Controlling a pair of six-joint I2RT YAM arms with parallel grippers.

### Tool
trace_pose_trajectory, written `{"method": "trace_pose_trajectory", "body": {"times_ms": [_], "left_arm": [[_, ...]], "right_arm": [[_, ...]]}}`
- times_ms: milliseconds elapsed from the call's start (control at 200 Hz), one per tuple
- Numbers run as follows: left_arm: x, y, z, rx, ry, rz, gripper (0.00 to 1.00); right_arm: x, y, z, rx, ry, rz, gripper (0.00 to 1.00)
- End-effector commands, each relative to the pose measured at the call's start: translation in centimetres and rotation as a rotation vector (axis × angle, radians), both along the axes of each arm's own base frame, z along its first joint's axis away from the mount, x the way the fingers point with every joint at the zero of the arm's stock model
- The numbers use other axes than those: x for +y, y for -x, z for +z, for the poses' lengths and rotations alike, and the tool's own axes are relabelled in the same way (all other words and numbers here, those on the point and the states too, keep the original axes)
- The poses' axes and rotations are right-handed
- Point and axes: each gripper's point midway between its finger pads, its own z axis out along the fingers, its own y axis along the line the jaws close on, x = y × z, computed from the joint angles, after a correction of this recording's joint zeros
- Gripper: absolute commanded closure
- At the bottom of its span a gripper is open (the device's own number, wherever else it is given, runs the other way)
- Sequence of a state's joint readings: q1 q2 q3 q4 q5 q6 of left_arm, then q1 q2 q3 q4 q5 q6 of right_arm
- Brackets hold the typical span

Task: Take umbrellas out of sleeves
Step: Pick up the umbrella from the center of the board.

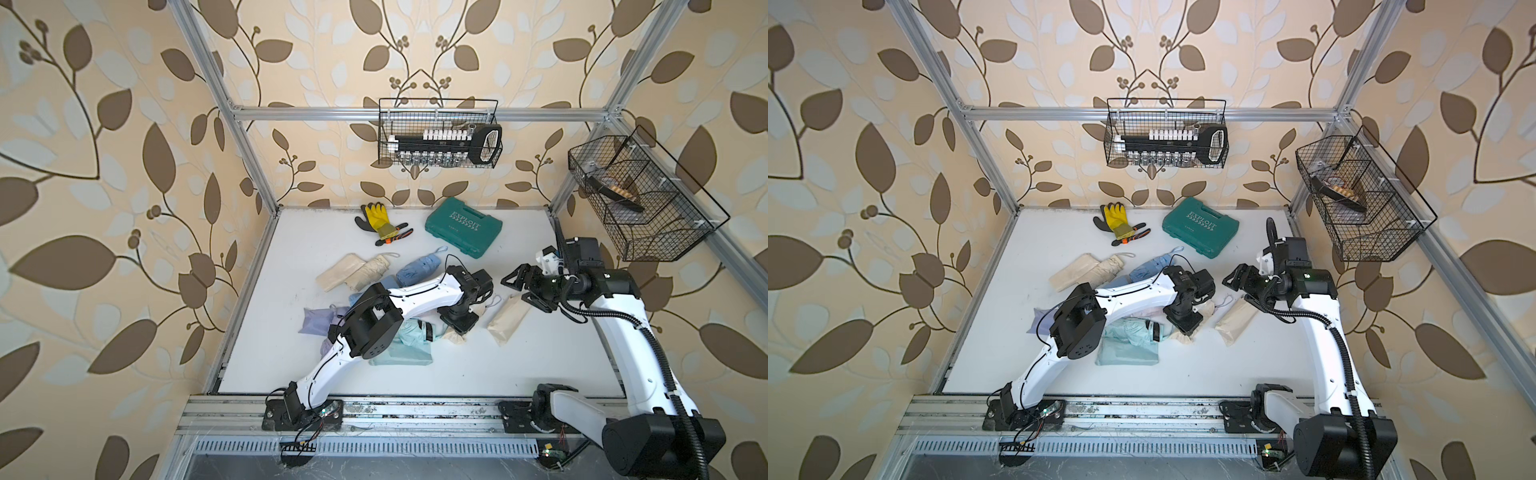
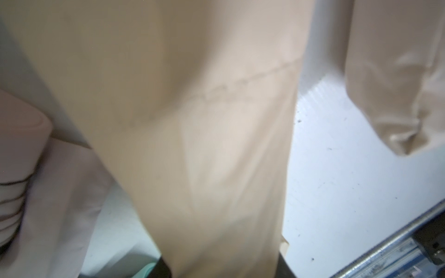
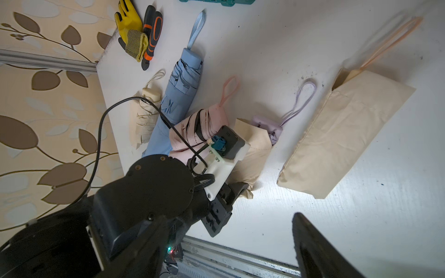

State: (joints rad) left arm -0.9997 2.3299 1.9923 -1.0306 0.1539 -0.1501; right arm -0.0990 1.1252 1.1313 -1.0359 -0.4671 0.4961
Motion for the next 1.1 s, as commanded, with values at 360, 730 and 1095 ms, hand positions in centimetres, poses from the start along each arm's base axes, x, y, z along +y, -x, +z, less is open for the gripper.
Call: {"method": "trace_pose_trajectory", "body": {"times_ms": [360,730,1095], "left_arm": [[3.4,-2.0,11.6,-0.242,0.152,-0.094,0.94],[8.5,-2.4,14.9,-0.533,0.203,-0.143,0.94],[10.0,-1.7,17.2,-0.612,0.309,-0.117,0.95]], "right_arm": [[1.0,-1.7,-0.2,0.025,-0.092,0.028,0.21],[4.8,-2.0,2.3,0.006,-0.304,0.166,0.29],[9.1,-1.1,1.2,0.078,-0.447,0.277,0.34]]}}
